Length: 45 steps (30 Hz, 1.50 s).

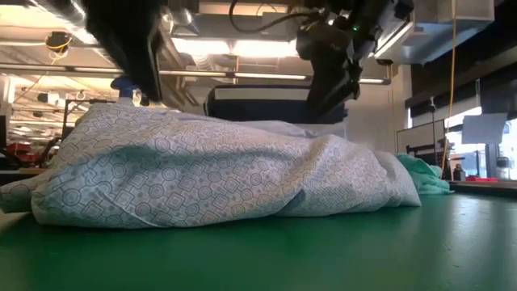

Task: Fold laundry
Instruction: Fold the white polo shirt, then stack the white polo shirt on top of the blue short

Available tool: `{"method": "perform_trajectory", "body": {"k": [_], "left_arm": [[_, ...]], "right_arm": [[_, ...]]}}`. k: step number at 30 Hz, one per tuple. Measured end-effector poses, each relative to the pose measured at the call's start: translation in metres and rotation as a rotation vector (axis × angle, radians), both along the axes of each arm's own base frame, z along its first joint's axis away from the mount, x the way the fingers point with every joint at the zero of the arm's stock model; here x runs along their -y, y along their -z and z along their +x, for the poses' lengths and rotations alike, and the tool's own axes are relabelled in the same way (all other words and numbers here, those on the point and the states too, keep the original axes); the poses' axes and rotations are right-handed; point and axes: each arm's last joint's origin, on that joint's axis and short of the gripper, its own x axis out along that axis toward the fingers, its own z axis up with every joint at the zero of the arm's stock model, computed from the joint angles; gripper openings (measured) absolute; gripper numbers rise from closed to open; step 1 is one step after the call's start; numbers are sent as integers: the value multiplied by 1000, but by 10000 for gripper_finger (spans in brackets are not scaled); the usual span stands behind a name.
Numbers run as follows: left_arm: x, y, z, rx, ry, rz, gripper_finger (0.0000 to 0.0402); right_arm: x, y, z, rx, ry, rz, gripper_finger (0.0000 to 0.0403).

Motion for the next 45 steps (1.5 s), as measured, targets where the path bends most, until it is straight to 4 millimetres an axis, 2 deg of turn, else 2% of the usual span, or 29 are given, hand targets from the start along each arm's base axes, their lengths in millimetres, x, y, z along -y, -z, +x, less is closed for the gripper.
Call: {"method": "perform_trajectory", "body": {"k": [4, 7, 9, 11, 13, 16, 19, 22, 25, 28, 31, 34, 36, 38, 42, 45], "left_arm": [[-3, -37, -6, 45, -2, -11, 142], [-5, -56, -10, 145, -13, -42, 148], [-2, -63, -6, 266, -20, -58, 149], [3, -59, -1, 364, -20, -77, 148], [8, -47, 5, 437, -11, -115, 146], [12, -14, 7, 481, -2, -152, 145], [12, 24, -1, 472, -20, -178, 145], [10, 57, -14, 440, -41, -196, 145], [7, 78, -26, 414, -70, -210, 144], [4, 94, -41, 363, -88, -209, 144], [3, 101, -48, 342, -98, -206, 144], [4, 100, -48, 308, -66, -223, 144], [3, 94, -45, 290, -46, -262, 144], [3, 80, -41, 299, -19, -317, 144], [6, 42, -30, 435, 7, -402, 144], [12, 31, -27, 530, 29, -411, 144]], "right_arm": [[3, -13, 4, 28, -58, 14, 197], [-4, -23, 9, 74, -112, 6, 201], [-16, -26, 12, 118, -168, -10, 202], [-31, -23, 16, 194, -212, -34, 202], [-44, -12, 20, 265, -235, -53, 202], [-55, 20, 22, 351, -225, -52, 202], [-56, 52, 23, 470, -210, -52, 202], [-55, 88, 22, 503, -198, -57, 202], [-49, 114, 23, 474, -173, -74, 202], [-47, 130, 23, 430, -172, -80, 202], [-48, 140, 23, 392, -179, -85, 202], [-48, 138, 23, 394, -181, -84, 202], [-48, 129, 22, 409, -188, -80, 202], [-49, 109, 22, 451, -206, -60, 202], [-56, 63, 19, 573, -295, 20, 202], [-69, 51, 14, 613, -400, 79, 202]]}}
